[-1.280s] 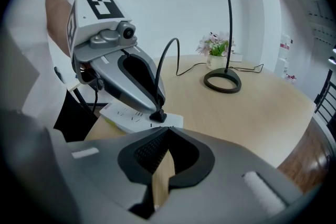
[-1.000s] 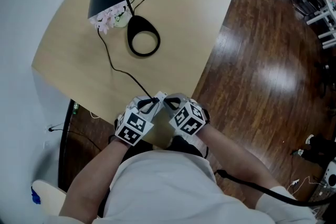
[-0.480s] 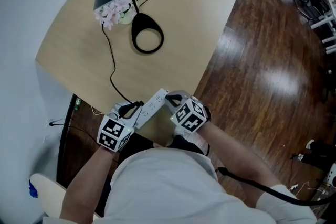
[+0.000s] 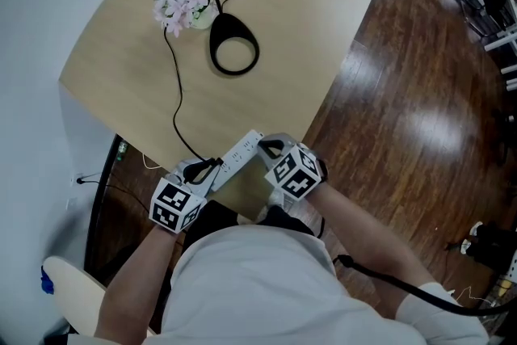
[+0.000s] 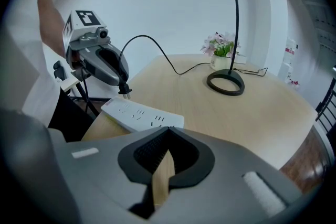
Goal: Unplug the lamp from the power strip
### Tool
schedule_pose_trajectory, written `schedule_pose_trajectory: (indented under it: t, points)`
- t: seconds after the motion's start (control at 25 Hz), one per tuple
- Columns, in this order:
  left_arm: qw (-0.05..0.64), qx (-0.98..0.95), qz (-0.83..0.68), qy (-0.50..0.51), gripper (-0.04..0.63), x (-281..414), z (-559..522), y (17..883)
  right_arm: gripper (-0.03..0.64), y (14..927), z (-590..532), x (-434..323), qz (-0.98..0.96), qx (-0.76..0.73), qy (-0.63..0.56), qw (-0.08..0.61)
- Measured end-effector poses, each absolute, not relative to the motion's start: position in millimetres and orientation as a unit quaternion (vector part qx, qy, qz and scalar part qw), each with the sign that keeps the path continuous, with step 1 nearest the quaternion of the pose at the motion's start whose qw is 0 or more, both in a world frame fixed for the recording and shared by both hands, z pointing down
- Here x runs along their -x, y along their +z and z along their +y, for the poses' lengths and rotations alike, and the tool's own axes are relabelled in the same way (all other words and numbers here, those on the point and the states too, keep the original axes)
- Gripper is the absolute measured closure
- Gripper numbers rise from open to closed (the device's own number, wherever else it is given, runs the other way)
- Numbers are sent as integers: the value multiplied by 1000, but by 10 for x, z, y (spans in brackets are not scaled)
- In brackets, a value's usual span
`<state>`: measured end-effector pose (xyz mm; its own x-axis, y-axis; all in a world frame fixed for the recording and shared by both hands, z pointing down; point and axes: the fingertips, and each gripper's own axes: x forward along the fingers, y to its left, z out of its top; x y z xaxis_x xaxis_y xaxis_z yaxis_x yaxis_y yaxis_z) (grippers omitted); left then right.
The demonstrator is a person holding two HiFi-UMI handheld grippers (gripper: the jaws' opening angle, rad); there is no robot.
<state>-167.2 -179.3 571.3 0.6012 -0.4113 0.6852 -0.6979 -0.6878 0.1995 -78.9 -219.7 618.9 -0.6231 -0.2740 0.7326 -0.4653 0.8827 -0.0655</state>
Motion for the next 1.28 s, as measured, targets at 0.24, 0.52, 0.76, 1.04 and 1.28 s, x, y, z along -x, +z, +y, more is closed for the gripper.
schedule_pose_trajectory:
  t: [0.24, 0.52, 0.76, 1.04, 1.28]
  points:
    - [232, -863, -323, 311, 541, 1680, -1785, 5716, 609, 6189, -2204, 791, -892, -210, 127, 379]
    - [231, -860, -327, 315, 541, 1716, -1782, 5737, 609, 6204, -2204, 788, -892, -210, 126, 379]
    - [237, -855, -332, 321, 540, 1804, -1786, 5807, 609, 6193, -2198, 786, -891, -210, 130, 380]
    - [244, -849, -333, 330, 540, 1909, -1821, 5951, 609, 6185, -2209, 797, -890, -217, 135, 377]
    - [256, -844, -329, 339, 540, 1987, -1808, 6109, 609, 6184, -2206, 792, -889, -221, 137, 377]
